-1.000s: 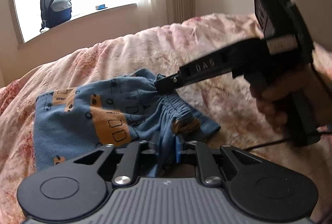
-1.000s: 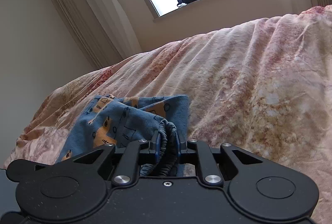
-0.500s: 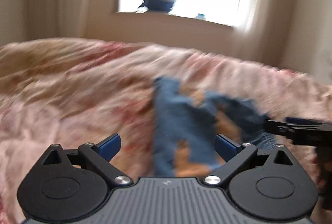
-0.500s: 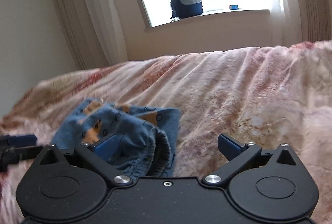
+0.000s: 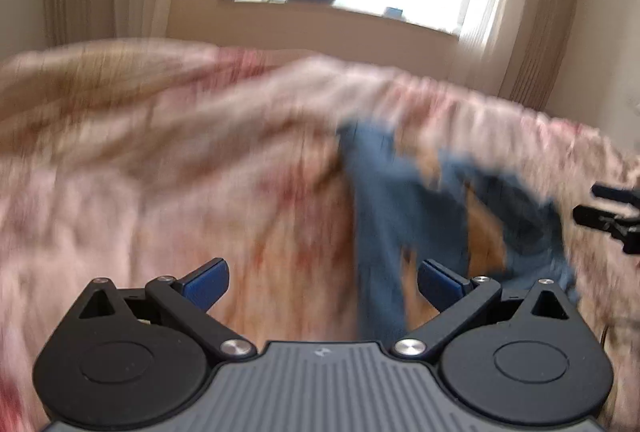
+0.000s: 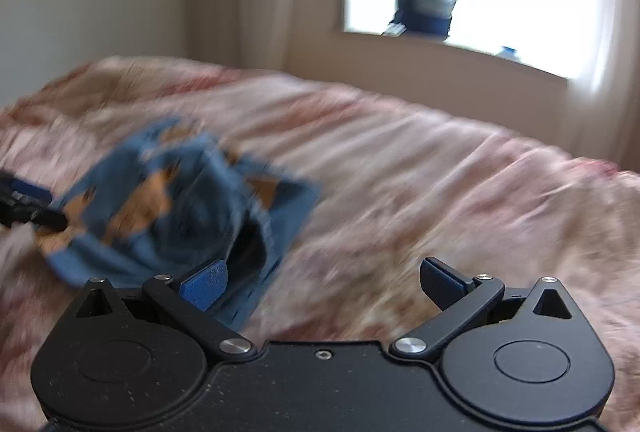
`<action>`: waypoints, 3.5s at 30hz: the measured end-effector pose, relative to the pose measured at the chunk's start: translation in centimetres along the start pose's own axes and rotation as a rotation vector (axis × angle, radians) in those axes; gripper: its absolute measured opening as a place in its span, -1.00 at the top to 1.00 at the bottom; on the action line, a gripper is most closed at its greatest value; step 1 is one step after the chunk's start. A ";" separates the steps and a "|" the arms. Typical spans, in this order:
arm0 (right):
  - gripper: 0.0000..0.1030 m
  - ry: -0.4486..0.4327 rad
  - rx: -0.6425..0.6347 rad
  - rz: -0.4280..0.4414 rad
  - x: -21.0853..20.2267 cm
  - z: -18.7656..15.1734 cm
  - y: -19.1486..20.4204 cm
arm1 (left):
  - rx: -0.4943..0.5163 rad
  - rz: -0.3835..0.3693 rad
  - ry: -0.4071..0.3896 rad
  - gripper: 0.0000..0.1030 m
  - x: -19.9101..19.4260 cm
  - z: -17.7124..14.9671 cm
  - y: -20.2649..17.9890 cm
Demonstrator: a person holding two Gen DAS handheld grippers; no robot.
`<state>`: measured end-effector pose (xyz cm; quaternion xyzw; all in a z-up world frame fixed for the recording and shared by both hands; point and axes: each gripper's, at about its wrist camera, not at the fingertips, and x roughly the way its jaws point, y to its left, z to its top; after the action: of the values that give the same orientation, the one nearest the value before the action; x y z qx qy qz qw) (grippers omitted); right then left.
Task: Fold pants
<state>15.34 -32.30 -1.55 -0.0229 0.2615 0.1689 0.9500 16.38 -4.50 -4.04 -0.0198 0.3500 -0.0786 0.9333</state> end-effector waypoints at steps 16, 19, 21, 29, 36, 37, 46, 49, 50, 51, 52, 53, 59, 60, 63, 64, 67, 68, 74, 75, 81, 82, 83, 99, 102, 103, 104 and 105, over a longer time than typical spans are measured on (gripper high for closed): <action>-0.99 -0.107 0.145 -0.057 4.1 -0.2 1.5 | 0.079 0.061 -0.050 -0.99 6.8 4.2 -0.6; -0.99 -0.106 0.111 0.017 2.8 0.3 2.6 | 0.042 0.019 -0.082 -0.99 3.8 3.1 -0.2; -0.99 -0.031 -0.015 0.020 2.8 0.2 4.3 | 0.054 0.009 -0.058 -1.00 2.8 2.0 -0.2; -0.99 0.190 -0.186 -0.018 2.7 -0.1 5.5 | 0.082 0.062 0.042 -0.99 0.1 -3.1 -0.5; -0.99 0.129 -0.189 0.037 -0.1 0.8 6.9 | 0.196 0.136 0.064 -0.99 -1.2 -3.2 -2.6; -0.99 0.176 -0.214 0.038 0.8 0.6 7.1 | 0.210 0.143 0.065 -0.99 -1.1 -3.3 -3.1; -0.99 0.331 -0.088 0.127 1.4 0.7 4.1 | 0.199 0.104 0.086 -0.99 -0.7 -3.8 -3.4; -0.99 0.301 -0.025 0.114 0.9 1.2 2.5 | 0.183 0.084 0.091 -0.99 -0.7 -4.1 -3.1; -0.99 0.289 -0.003 0.093 0.8 1.2 2.1 | 0.173 0.074 0.094 -0.99 -0.8 -4.2 -2.9; -0.99 0.272 0.026 0.064 0.8 1.2 1.6 | 0.165 0.065 0.096 -0.99 -0.9 -4.3 -2.8; -0.99 0.259 0.054 0.045 1.0 1.2 1.1 | 0.157 0.050 0.095 -0.99 -1.1 -4.4 -2.5; -0.99 0.239 0.087 0.030 1.0 1.2 0.7 | 0.147 0.031 0.089 -1.00 -1.3 -4.4 -2.2; -0.99 0.009 0.254 0.154 1.4 -0.5 -0.3 | -0.009 -0.155 0.019 -1.00 -1.4 -2.8 0.0; -0.99 0.001 0.263 0.177 2.0 -0.6 -0.4 | -0.026 -0.177 0.026 -1.00 -0.8 -2.3 0.1; -0.99 0.025 0.276 0.222 4.6 -0.1 -0.7 | -0.113 -0.209 0.042 -1.00 1.5 -1.3 0.6; -0.99 0.050 0.293 0.247 5.7 0.2 -1.0 | -0.148 -0.222 0.059 -1.00 2.2 -1.2 0.9; -0.99 0.084 0.362 0.287 7.7 0.9 -2.0 | -0.244 -0.275 0.122 -0.99 4.0 -0.8 1.6; -0.99 0.090 0.373 0.310 8.1 1.1 -2.2 | -0.267 -0.293 0.130 -0.99 4.2 -0.7 1.8; -0.30 0.107 0.522 0.355 7.8 -0.1 -2.9 | -0.289 -0.340 0.150 -0.74 3.9 -1.6 2.5; -0.15 0.097 0.539 0.350 7.3 -0.7 -2.8 | -0.275 -0.319 0.155 -0.65 3.8 -1.7 2.4; 0.32 0.083 0.584 0.334 6.4 -1.4 -2.5 | -0.295 -0.249 0.186 0.15 3.0 -1.7 2.7; 0.33 0.078 0.572 0.329 6.2 -1.3 -2.3 | -0.308 -0.262 0.190 0.38 2.9 -1.7 2.6; 0.38 0.072 0.557 0.317 6.1 -1.3 -1.9 | -0.308 -0.268 0.197 0.45 2.7 -1.7 2.3; 0.58 -0.303 0.032 0.154 1.5 7.7 5.8 | -0.009 -0.127 -0.142 0.69 -1.5 5.2 -0.8; 0.58 -0.307 0.056 0.169 4.0 10.3 5.3 | -0.045 -0.138 -0.164 0.69 0.4 6.5 0.3; 0.58 -0.297 0.063 0.177 5.1 10.9 5.0 | -0.052 -0.135 -0.163 0.69 1.2 6.7 0.6; 0.58 -0.283 0.070 0.185 6.3 11.4 4.8 | -0.063 -0.135 -0.151 0.69 2.2 6.9 1.0; 0.58 -0.262 0.079 0.193 7.5 11.6 4.5 | -0.076 -0.138 -0.136 0.69 2.9 6.5 1.6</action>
<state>25.54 -24.24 4.89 0.0620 0.1431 0.2504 0.9555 22.99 -3.48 -1.15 -0.0844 0.2865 -0.1276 0.9458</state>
